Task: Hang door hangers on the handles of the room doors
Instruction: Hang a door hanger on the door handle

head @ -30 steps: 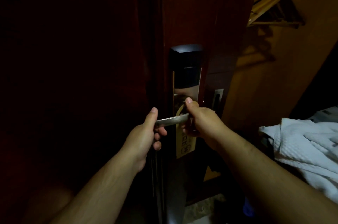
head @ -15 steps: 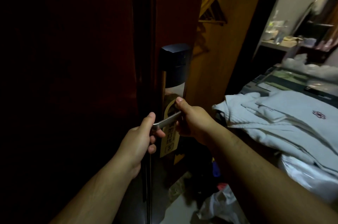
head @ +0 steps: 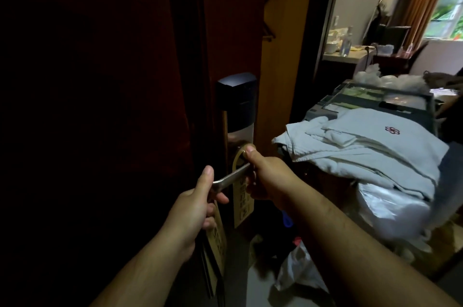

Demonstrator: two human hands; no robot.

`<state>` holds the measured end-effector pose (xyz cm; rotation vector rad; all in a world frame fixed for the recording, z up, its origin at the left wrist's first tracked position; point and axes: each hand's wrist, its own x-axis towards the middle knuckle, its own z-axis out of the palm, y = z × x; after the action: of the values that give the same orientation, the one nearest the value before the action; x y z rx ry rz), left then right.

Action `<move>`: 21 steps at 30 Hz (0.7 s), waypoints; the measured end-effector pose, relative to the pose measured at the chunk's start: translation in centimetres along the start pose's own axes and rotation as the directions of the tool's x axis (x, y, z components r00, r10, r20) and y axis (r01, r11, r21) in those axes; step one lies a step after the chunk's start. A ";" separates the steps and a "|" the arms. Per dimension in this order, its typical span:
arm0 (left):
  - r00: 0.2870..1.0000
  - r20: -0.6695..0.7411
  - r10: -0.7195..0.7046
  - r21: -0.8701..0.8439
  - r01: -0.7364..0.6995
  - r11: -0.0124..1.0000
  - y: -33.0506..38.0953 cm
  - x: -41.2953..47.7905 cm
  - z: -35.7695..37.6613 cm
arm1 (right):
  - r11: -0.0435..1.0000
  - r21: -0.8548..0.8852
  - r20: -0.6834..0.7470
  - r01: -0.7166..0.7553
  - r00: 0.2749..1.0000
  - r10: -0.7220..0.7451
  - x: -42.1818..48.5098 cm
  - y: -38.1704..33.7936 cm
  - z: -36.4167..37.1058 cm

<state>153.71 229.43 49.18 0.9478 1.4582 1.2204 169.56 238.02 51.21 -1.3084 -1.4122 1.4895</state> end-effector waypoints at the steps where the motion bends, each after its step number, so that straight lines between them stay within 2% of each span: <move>1: 1.000 0.001 -0.003 0.022 0.003 1.000 -0.1 -0.5 0.2 | 1.000 0.029 -0.005 -0.008 1.000 0.008 -0.6 0.4 -0.2; 4: 1.000 0.009 -0.010 0.075 0.010 0.997 -0.1 -1.9 0.7 | 0.991 0.130 -0.047 -0.022 0.998 0.029 -2.6 1.3 -0.4; 8: 0.999 0.053 0.003 0.073 -0.007 0.997 0.2 -3.5 1.0 | 0.992 0.126 -0.114 0.000 0.993 0.015 -5.1 1.5 -0.7; 15: 0.960 0.281 -0.011 0.072 -0.010 0.997 -0.4 -4.9 0.1 | 0.994 0.112 -0.312 -0.006 0.949 0.041 -8.6 2.1 0.3; 21: 0.920 0.391 0.027 0.112 -0.077 0.991 -0.7 -5.5 -0.1 | 0.991 0.130 -0.449 -0.033 0.889 0.088 -11.0 2.3 0.9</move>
<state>154.89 223.98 49.55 1.2431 1.2057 0.9177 171.79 226.97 51.11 -1.5144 -0.9711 1.1794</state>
